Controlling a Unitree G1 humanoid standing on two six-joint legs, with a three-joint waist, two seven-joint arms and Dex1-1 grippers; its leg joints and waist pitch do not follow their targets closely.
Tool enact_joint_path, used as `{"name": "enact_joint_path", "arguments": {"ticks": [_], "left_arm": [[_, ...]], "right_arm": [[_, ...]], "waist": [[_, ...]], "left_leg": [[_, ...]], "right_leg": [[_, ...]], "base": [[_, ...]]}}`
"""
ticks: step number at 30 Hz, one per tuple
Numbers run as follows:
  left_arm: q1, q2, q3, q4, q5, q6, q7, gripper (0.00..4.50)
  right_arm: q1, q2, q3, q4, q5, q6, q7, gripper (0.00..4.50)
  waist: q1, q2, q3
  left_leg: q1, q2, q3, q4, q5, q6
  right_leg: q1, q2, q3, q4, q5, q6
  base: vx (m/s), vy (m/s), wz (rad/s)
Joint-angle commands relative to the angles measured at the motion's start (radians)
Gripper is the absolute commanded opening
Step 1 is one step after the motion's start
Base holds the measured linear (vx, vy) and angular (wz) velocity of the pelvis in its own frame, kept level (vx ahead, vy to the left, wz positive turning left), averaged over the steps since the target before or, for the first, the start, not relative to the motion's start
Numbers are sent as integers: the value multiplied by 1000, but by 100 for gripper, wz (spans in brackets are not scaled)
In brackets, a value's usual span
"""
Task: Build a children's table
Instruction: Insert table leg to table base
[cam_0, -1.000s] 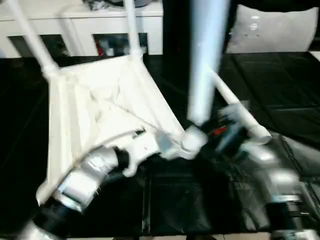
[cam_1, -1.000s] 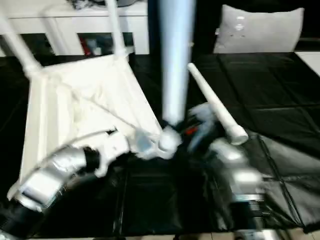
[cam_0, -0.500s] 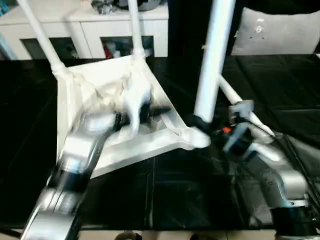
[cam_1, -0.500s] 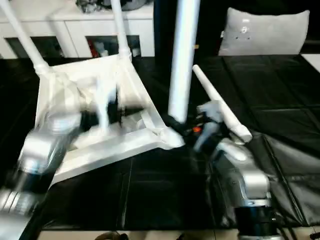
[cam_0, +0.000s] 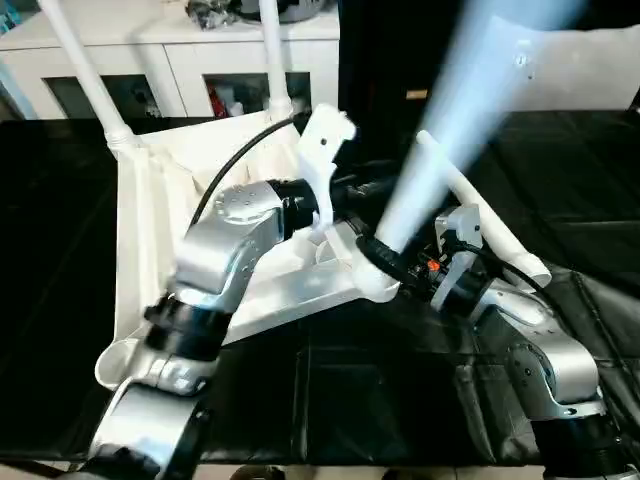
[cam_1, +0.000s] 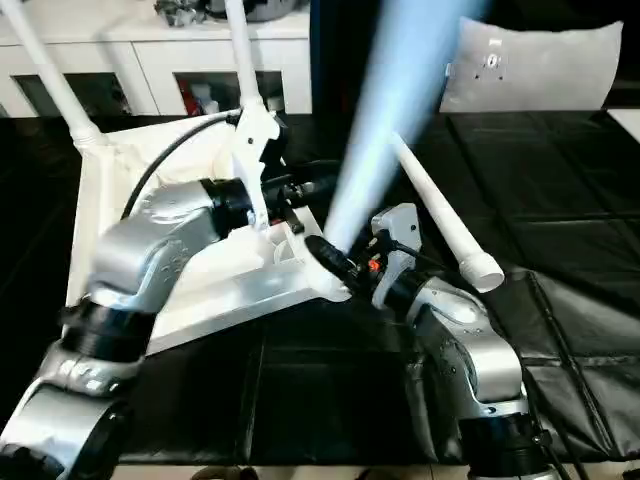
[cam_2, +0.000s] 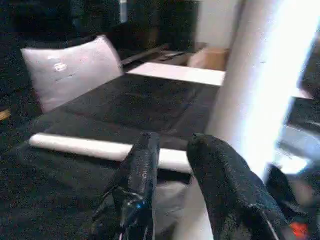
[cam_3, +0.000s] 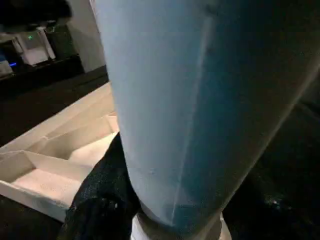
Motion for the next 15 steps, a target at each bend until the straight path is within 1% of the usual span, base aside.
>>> {"name": "enact_joint_path", "arguments": {"ticks": [1, 2, 3, 4, 5, 6, 7, 8, 9, 10, 13, 15], "left_arm": [[4, -13, -42, -32, -25, 11, -27, 143], [1, -16, -32, -14, -8, 6, -10, 143], [-4, -12, -1, 40, 41, -17, 38, 143], [-5, -6, 11, 60, 60, -27, 54, 161], [-1, 19, 11, 89, 93, -56, 63, 171], [6, 51, 9, 117, 123, -84, 66, 179], [9, 63, 8, 126, 130, -91, 65, 184], [14, 80, 8, 137, 137, -99, 64, 184], [26, 109, 1, 148, 144, -105, 59, 199], [37, 134, -7, 160, 152, -109, 52, 214], [64, 162, -24, 173, 163, -97, 40, 226], [83, 171, -43, 177, 170, -94, 18, 251]], "right_arm": [[-6, 1, -5, 2, -16, 14, -20, 187], [-7, 1, -7, 2, -17, 15, -20, 187], [-8, -2, -11, 0, -16, 18, -22, 187], [-7, -3, -13, -2, -16, 20, -25, 187], [-5, -7, -19, -5, -14, 22, -30, 187], [-4, -11, -26, -7, -14, 29, -38, 187], [-3, -14, -29, -7, -15, 33, -41, 187], [-2, -17, -34, -8, -16, 39, -46, 187], [-1, -26, -37, -8, -20, 46, -52, 187], [1, -36, -41, -9, -20, 65, -58, 187], [1, -53, -48, -5, -25, 86, -66, 187], [0, -62, -50, -4, -32, 95, -70, 187]], "waist": [[3, -13, -86], [3, -12, -85], [2, -11, -83], [0, -11, -81], [-2, -11, -80], [-2, -9, -80], [-4, -10, -80], [-7, -9, -82], [-8, -7, -83], [-9, -6, -83], [-6, -4, -85], [-3, -4, -88]], "left_leg": [[6, 32, -6, -54, -97, 93], [7, 32, -7, -55, -111, 87], [9, 33, -8, -58, -134, 75], [10, 32, -7, -58, -147, 69], [13, 33, -9, -61, -174, 57], [12, 32, -11, -63, -184, 48], [11, 31, -13, -65, -187, 45], [9, 31, -15, -67, -191, 34], [15, 31, -14, -66, -200, 28], [16, 32, -13, -66, -200, 25], [17, 33, -12, -65, -188, 24], [16, 35, -11, -63, -167, 27]], "right_leg": [[70, -52, 41, -55, -176, -217], [70, -51, 41, -58, -200, -209], [68, -50, 40, -64, -242, -193], [67, -49, 40, -68, -262, -183], [66, -49, 39, -73, -305, -162], [67, -48, 39, -74, -330, -140], [67, -47, 38, -75, -337, -131], [70, -47, 38, -72, -337, -120], [64, -48, 39, -74, -339, -119], [63, -47, 40, -73, -335, -123], [62, -48, 41, -68, -300, -143], [62, -50, 43, -63, -263, -158]], "base": [[0, 0, 0], [0, 0, 0], [0, 0, 0], [0, 0, 0], [0, 0, 0], [0, 0, 0], [0, 0, 0], [0, 0, 0], [0, 0, 0], [0, 0, 0], [0, 0, 0], [0, 0, 0]]}}
